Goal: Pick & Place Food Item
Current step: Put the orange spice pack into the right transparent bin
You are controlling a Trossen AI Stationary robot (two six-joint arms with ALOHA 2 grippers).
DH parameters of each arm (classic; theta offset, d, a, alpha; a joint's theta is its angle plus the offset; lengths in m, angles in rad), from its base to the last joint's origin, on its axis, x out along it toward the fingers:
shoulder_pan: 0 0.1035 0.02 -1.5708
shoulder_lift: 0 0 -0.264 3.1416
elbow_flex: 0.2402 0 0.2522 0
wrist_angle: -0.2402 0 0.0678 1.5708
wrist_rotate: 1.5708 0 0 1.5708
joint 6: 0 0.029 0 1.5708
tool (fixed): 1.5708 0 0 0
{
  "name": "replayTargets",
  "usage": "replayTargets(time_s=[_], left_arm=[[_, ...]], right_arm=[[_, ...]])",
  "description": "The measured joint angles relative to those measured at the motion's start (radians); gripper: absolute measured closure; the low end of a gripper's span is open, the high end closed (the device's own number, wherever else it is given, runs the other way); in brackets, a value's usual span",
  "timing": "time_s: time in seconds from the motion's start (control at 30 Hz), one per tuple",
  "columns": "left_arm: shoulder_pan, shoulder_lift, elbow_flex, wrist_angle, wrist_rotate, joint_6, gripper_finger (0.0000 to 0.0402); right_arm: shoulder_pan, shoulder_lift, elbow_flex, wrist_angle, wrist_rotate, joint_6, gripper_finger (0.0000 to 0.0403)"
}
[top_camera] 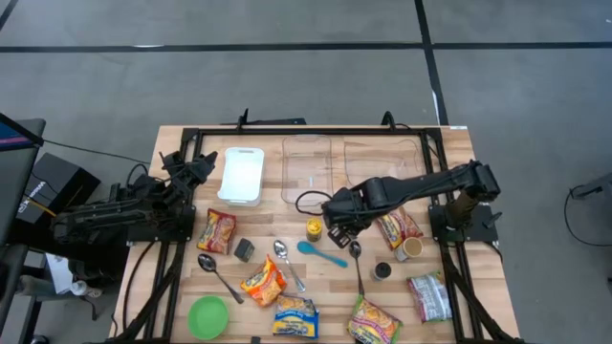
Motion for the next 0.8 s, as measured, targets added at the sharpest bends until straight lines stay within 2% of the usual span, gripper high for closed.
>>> replayTargets(time_s=[0.17, 0.43, 0.57, 0.8], left_arm=[[0.000, 0.000, 0.000, 0.000, 0.000, 0.000, 0.0400], [0.000, 0.000, 0.000, 0.000, 0.000, 0.000, 0.0400], [0.000, 0.000, 0.000, 0.000, 0.000, 0.000, 0.0400], [0.000, 0.000, 0.000, 0.000, 0.000, 0.000, 0.0400]], right_arm=[[-0.013, -0.001, 0.000, 0.002, -0.016, -0.019, 0.0391], [-0.028, 0.000, -0.025, 0.025, -0.016, -0.072, 0.0294], [-0.033, -0.002, -0.070, 0.085, -0.015, -0.090, 0.0259], [-0.032, -0.001, -0.150, 0.166, -0.015, -0.104, 0.0246]])
